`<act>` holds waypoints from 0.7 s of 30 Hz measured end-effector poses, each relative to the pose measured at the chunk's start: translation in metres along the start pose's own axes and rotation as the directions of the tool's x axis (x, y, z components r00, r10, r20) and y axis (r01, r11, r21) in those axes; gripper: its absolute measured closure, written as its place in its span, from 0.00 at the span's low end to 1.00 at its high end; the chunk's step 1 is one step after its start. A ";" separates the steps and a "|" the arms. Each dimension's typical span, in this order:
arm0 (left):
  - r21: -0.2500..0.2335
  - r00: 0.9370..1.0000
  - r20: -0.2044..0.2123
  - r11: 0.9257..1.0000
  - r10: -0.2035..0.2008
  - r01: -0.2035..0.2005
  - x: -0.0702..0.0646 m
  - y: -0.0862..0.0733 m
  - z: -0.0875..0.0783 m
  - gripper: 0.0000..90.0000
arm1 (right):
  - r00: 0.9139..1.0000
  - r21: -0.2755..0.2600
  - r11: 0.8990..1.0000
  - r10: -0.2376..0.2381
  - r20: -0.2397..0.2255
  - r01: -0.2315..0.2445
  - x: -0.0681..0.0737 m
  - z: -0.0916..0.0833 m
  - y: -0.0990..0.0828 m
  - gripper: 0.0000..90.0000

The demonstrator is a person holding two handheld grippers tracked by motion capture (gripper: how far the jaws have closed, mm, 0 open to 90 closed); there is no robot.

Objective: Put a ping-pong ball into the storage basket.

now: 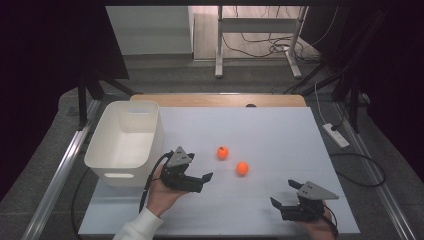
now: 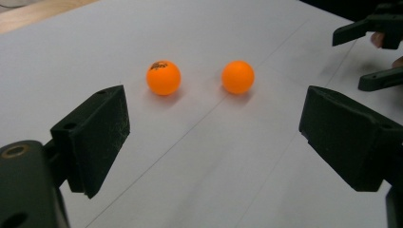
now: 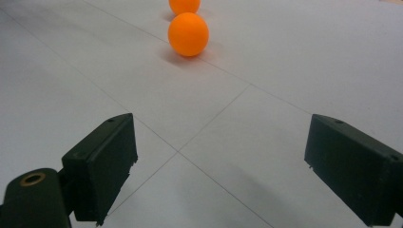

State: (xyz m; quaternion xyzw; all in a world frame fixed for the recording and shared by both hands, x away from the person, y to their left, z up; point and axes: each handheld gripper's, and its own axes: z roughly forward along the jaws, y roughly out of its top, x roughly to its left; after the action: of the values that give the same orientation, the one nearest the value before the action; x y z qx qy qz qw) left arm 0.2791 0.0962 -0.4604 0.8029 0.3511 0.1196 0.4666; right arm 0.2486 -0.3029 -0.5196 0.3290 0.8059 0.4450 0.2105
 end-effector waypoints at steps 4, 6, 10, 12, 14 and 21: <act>0.002 1.000 -0.003 1.000 0.009 -0.009 -0.001 0.007 0.006 0.11 | 1.000 -0.001 1.000 0.004 0.000 -0.004 -0.001 0.000 0.000 0.11; 0.004 1.000 -0.005 1.000 0.014 -0.014 -0.001 0.009 0.008 0.11 | 1.000 -0.003 1.000 0.008 0.002 -0.008 -0.002 0.000 0.000 0.11; 0.016 1.000 -0.003 1.000 0.022 -0.022 -0.002 0.012 0.013 0.11 | 1.000 -0.002 1.000 0.005 0.001 -0.005 -0.001 -0.001 -0.001 0.11; 0.028 1.000 -0.003 0.999 0.025 -0.025 -0.001 0.014 0.017 0.11 | 1.000 -0.002 1.000 0.005 0.001 -0.005 -0.001 -0.001 -0.001 0.11; 0.029 1.000 -0.002 0.999 0.021 -0.020 -0.001 0.015 0.019 0.11 | 1.000 -0.002 1.000 0.005 0.002 -0.005 -0.002 -0.001 -0.001 0.11; 0.044 1.000 0.010 0.999 0.014 -0.015 0.002 0.016 0.027 0.11 | 1.000 0.001 1.000 0.006 0.003 -0.006 -0.002 -0.001 -0.001 0.11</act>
State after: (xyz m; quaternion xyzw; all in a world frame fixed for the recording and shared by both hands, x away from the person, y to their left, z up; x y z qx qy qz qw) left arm 0.3019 0.0741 -0.4619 0.8162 0.3455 0.1113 0.4494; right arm 0.2492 -0.3046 -0.5197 0.3318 0.8049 0.4448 0.2102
